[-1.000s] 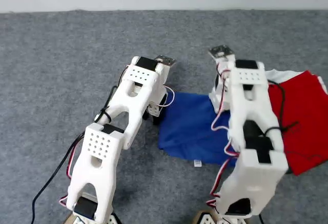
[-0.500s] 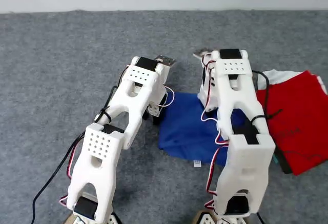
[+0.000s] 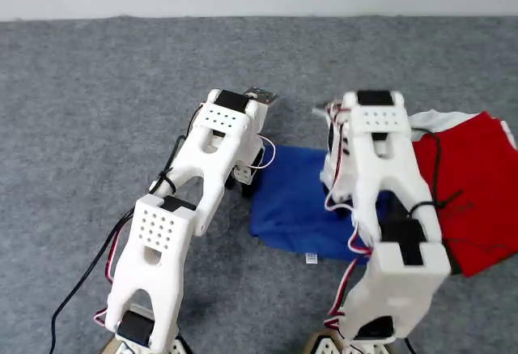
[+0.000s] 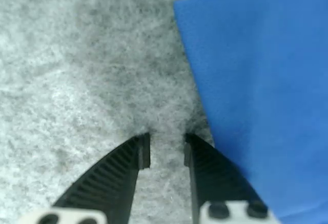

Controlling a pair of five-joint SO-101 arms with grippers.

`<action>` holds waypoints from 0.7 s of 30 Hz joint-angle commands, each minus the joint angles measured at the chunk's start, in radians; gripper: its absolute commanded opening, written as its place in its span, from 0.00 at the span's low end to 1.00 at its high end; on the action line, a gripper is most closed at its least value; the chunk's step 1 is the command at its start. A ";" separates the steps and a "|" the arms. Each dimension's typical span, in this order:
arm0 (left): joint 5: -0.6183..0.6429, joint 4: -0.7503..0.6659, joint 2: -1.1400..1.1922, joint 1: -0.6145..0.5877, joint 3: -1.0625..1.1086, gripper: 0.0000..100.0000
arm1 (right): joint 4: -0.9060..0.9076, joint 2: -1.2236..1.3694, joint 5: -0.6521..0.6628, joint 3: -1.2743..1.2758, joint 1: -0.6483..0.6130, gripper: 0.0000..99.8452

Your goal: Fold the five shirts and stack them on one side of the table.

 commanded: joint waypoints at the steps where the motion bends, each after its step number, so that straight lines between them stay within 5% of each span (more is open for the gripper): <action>1: 0.006 -0.026 0.028 -0.041 0.007 0.10 | -0.090 -0.136 0.058 0.198 -0.007 0.09; 12: 0.006 -0.025 0.029 -0.041 0.007 0.10 | -0.071 -0.493 0.219 0.387 -0.004 0.09; 17: 0.006 -0.025 0.029 -0.040 0.007 0.10 | 0.024 -0.633 0.206 0.247 -0.004 0.09; 21: 0.006 -0.025 0.029 -0.040 0.007 0.10 | -0.122 -0.595 0.107 0.253 -0.004 0.09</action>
